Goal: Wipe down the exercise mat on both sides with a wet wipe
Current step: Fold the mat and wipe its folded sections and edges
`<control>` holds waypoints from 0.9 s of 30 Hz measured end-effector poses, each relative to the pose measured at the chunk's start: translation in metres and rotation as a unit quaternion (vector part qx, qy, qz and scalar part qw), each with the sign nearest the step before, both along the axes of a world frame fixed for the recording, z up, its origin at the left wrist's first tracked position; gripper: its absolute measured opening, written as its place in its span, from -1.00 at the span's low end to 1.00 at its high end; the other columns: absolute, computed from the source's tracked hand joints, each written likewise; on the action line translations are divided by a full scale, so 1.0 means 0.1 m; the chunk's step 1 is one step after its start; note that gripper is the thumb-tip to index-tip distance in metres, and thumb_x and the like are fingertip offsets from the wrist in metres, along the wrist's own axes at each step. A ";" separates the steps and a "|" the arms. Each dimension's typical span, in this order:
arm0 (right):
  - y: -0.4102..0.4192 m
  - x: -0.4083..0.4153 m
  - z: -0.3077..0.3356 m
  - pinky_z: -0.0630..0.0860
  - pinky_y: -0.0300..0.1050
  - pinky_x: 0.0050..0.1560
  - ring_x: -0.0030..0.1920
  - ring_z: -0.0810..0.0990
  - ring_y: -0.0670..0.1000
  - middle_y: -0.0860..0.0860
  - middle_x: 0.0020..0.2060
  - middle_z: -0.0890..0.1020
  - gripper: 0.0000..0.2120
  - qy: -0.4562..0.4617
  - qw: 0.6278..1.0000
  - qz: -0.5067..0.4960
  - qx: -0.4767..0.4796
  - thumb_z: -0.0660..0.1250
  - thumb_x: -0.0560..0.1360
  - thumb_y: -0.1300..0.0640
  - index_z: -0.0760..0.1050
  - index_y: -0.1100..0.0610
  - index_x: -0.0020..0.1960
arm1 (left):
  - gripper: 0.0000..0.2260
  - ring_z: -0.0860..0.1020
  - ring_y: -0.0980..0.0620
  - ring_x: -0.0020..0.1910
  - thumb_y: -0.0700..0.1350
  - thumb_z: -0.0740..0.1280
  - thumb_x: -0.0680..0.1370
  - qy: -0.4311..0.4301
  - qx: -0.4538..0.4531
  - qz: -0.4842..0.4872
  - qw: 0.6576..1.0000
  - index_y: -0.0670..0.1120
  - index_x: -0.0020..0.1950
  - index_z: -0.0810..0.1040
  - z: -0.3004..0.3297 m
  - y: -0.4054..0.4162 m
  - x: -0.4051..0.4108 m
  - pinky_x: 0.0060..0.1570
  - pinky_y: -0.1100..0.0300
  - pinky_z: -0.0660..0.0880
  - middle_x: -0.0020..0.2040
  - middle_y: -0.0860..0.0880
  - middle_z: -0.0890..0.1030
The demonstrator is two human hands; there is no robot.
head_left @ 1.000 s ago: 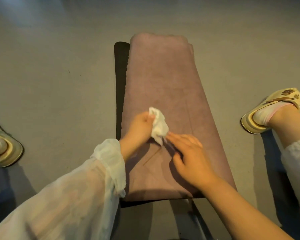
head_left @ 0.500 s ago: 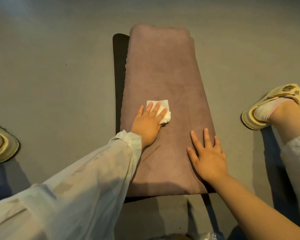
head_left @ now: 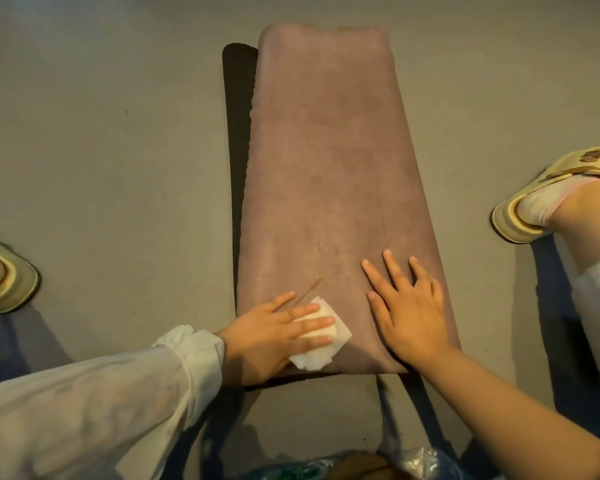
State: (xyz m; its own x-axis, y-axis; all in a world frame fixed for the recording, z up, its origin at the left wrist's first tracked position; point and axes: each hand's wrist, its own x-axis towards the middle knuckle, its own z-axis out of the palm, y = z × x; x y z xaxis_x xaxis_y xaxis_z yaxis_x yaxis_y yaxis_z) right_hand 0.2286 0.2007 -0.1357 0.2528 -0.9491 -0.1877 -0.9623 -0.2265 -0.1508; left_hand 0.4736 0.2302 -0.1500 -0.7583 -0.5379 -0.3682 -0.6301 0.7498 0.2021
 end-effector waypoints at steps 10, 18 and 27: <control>-0.43 -0.19 -0.19 0.10 0.32 0.39 0.45 0.22 0.20 0.07 0.46 0.29 -0.55 0.000 0.998 0.051 -0.046 -0.15 0.60 -0.14 0.08 -0.15 0.47 | -0.49 -0.12 -0.04 0.53 -0.10 -0.01 0.63 -0.092 -0.164 0.175 0.966 0.00 0.55 -0.13 0.30 -0.88 0.18 0.42 0.01 -0.31 0.56 -0.01 -0.07; -0.41 -0.20 -0.20 0.04 0.29 0.41 0.47 0.18 0.19 0.07 0.48 0.25 -0.55 0.010 0.997 0.053 -0.053 -0.19 0.59 -0.13 0.02 -0.15 0.48 | -0.52 -0.14 -0.03 0.53 -0.08 0.02 0.66 0.040 -0.018 0.173 0.984 0.08 0.51 -0.14 0.33 -0.62 0.34 0.42 0.22 -0.29 0.54 -0.09 -0.18; -0.41 -0.20 -0.21 -0.05 0.26 0.43 0.50 0.10 0.16 0.05 0.51 0.17 -0.52 0.029 0.997 0.053 -0.045 -0.28 0.56 -0.16 -0.06 -0.18 0.47 | -0.35 -0.39 -0.05 0.44 0.08 0.07 0.61 -0.083 -0.035 0.044 0.995 0.12 0.43 -0.40 0.16 0.27 0.27 0.21 0.09 -0.60 0.44 0.00 -0.40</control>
State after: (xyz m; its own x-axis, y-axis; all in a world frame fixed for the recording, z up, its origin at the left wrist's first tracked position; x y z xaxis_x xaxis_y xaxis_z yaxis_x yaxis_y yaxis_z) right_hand 0.2081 0.1594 -0.1567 0.3443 -0.9312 -0.1194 -0.9385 -0.3380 -0.0705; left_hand 0.5009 0.2570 -0.1341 -0.6391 -0.6282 -0.4438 -0.7145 0.6985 0.0401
